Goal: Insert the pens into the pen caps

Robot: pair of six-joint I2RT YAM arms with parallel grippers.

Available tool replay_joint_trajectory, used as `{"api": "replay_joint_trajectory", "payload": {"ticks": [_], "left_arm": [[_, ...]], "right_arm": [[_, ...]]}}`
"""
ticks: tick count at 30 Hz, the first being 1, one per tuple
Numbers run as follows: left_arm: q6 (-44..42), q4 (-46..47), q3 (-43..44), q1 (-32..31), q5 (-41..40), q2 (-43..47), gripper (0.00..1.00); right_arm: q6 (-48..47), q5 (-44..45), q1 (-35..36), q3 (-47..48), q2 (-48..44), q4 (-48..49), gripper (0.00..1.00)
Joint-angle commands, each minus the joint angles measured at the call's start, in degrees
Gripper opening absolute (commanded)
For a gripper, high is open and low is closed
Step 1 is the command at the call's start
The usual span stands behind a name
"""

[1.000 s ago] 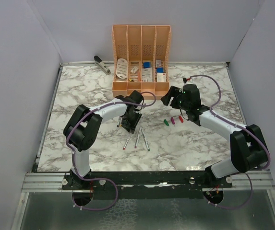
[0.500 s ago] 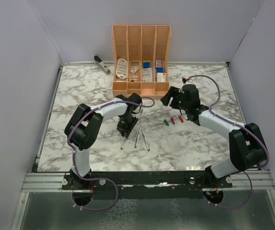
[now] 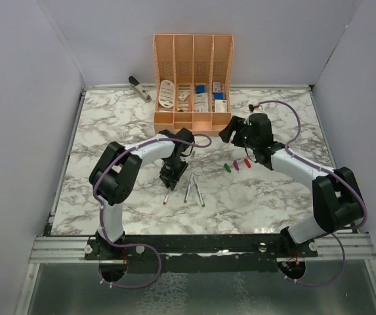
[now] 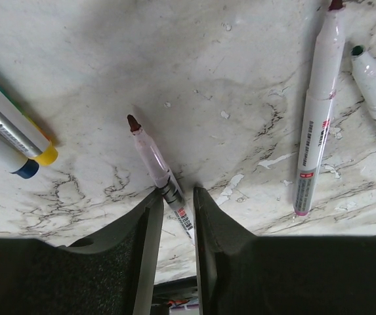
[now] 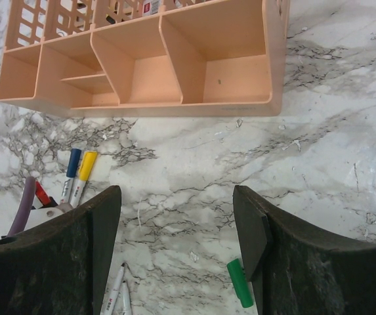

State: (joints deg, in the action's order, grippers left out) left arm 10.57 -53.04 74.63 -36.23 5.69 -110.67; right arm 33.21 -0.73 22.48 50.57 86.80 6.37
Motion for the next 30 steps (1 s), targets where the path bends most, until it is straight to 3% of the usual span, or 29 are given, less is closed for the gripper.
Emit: {"api": "replay_joint_trajectory", "payload": {"ticks": [1, 15, 21, 30], "left_arm": [[-0.01, 0.33, -2.86, -0.43, 2.35, -1.64, 0.28], [1.42, 3.64, -6.07, -0.40, 1.86, -1.93, 0.23], [1.79, 6.29, -3.74, -0.34, 0.69, -3.24, 0.34], [1.12, 7.24, 0.81, -0.34, -0.32, -5.68, 0.30]], "right_arm": [[-0.12, 1.32, -0.07, 1.17, 0.23, 1.04, 0.69], [-0.07, 0.98, -0.07, 1.53, 0.74, 1.75, 0.69], [-0.73, 0.59, -0.07, 1.28, 0.64, 2.06, 0.69], [-0.77, 0.57, -0.09, 0.89, 0.53, 2.21, 0.69]]}}
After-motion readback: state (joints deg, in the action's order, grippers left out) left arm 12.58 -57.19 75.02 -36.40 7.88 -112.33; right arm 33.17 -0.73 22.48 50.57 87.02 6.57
